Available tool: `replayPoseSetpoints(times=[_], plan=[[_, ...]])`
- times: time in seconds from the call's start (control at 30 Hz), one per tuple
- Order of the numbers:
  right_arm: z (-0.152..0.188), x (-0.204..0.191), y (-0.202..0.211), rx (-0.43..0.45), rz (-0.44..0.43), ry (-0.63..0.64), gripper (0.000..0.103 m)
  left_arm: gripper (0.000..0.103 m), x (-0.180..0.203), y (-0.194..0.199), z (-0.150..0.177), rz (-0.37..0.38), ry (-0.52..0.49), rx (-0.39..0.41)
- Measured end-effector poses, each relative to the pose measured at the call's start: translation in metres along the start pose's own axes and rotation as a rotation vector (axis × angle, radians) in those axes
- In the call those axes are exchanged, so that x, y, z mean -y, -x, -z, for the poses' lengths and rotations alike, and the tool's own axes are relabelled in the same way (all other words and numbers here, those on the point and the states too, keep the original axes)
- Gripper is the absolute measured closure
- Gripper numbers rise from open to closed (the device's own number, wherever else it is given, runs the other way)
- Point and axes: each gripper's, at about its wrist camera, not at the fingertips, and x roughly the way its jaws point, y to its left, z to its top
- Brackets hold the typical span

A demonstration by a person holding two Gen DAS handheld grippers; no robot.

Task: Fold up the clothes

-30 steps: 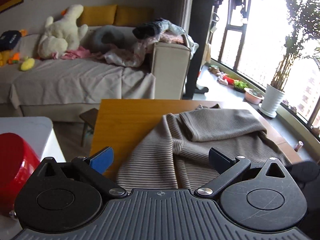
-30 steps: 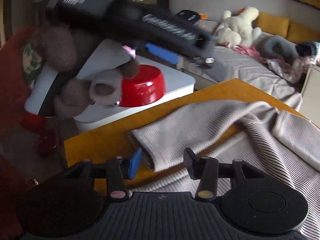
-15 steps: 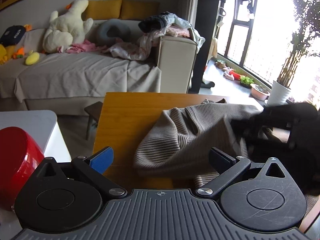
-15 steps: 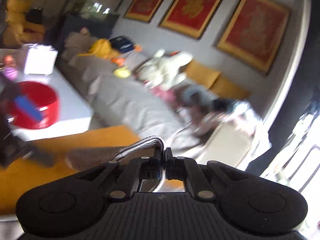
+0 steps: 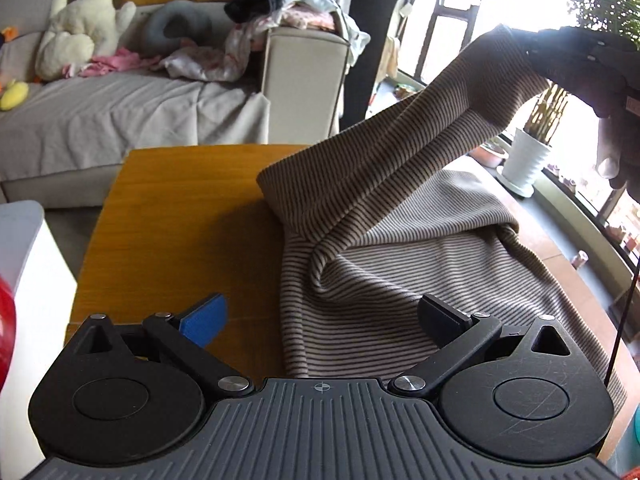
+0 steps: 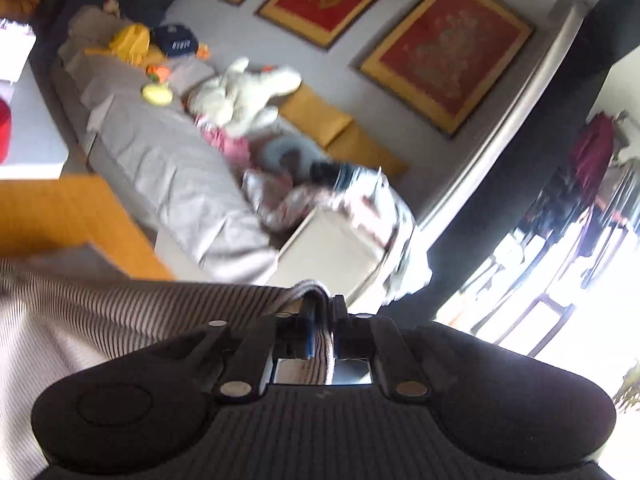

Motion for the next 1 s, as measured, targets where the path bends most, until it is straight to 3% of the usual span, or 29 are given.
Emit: replayPoseSetpoints(times=[0.1,0.17,0.3,0.43,0.53,0.6,0.63,0.77,0.87,1.0], plan=[[0.029,0.006,0.003,-0.066,-0.007,-0.011,0.089,0.000,0.012,-0.012,-0.003,0.018,-0.022,-0.016],[0.046,0.012,0.005,-0.108,-0.021,-0.023,0.070,0.000,0.019,-0.018,-0.005,0.028,-0.038,-0.024],[0.066,0.026,0.007,-0.158,-0.073,-0.173,0.061,0.000,0.029,-0.028,-0.007,0.033,-0.059,-0.035],[0.088,0.043,-0.007,-0.220,-0.234,-0.579,0.059,0.000,0.035,-0.035,-0.008,0.038,-0.063,-0.042],[0.108,0.036,-0.031,-0.290,-0.272,-0.761,0.059,0.000,0.040,-0.037,-0.011,0.044,-0.067,-0.035],[0.116,0.024,-0.043,-0.312,-0.282,-0.777,0.078,0.000,0.042,-0.036,-0.012,0.046,-0.073,-0.023],[0.113,0.019,-0.042,-0.292,-0.280,-0.765,0.095,0.000,0.042,-0.035,-0.013,0.046,-0.076,-0.014],[0.083,0.029,-0.024,-0.096,-0.285,-0.780,0.099,0.000,0.041,-0.031,-0.019,0.033,-0.071,0.021],[0.066,0.049,-0.017,-0.010,-0.260,-0.813,0.099,0.000,0.039,-0.036,-0.025,0.018,-0.050,0.036],[0.094,0.042,-0.034,-0.132,-0.245,-0.871,0.099,0.000,0.039,-0.042,-0.029,0.011,-0.026,0.045]])
